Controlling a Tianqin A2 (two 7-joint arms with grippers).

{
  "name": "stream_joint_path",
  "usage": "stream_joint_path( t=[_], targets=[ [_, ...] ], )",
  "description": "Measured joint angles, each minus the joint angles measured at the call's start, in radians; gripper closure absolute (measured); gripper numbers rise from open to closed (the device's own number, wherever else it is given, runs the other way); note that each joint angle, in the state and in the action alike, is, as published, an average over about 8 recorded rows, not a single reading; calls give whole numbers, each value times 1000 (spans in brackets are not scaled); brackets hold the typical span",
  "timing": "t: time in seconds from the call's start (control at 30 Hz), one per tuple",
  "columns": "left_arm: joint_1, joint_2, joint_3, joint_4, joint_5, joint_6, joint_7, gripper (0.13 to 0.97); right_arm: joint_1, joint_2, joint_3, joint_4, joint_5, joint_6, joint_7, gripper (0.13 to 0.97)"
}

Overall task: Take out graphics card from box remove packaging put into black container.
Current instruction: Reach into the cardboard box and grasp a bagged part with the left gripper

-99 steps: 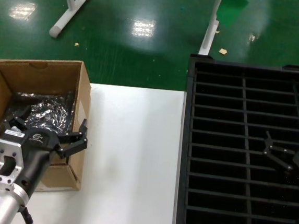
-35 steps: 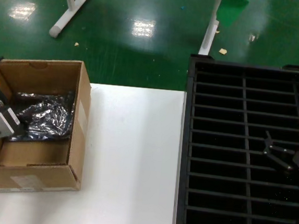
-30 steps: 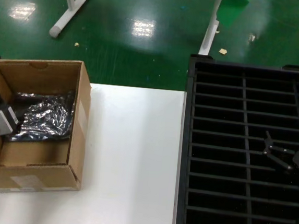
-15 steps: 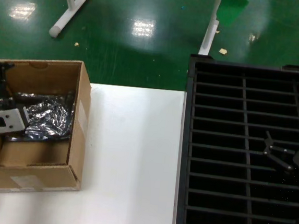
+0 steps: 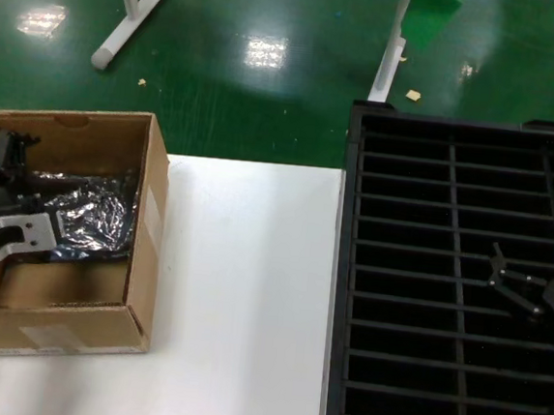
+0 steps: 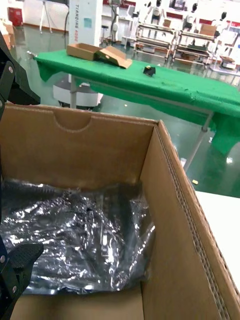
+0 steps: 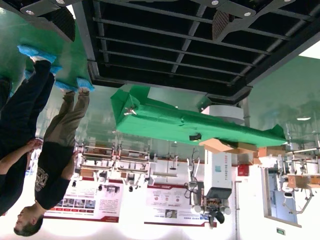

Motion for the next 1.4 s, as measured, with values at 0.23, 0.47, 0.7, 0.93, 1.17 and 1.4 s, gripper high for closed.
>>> stream_joint_path(
  t=[0.23, 0.47, 0.7, 0.93, 1.17, 1.4],
  targets=[
    [9, 32, 0, 40, 0, 22, 32, 132, 0, 0, 0, 0, 0, 0, 0, 129],
    [33, 51, 0, 54, 0, 23, 65, 132, 0, 0, 0, 0, 0, 0, 0, 129],
    [40, 65, 0, 67, 0, 20, 84, 132, 0, 0, 0, 0, 0, 0, 0, 129],
    [22, 96, 0, 123, 0, 27, 116, 132, 0, 0, 0, 0, 0, 0, 0, 129],
    [5, 156, 0, 228, 0, 55, 162, 132, 0, 0, 0, 0, 0, 0, 0, 129],
    [0, 186, 0, 275, 0, 68, 174, 132, 0, 0, 0, 0, 0, 0, 0, 129]
  ],
)
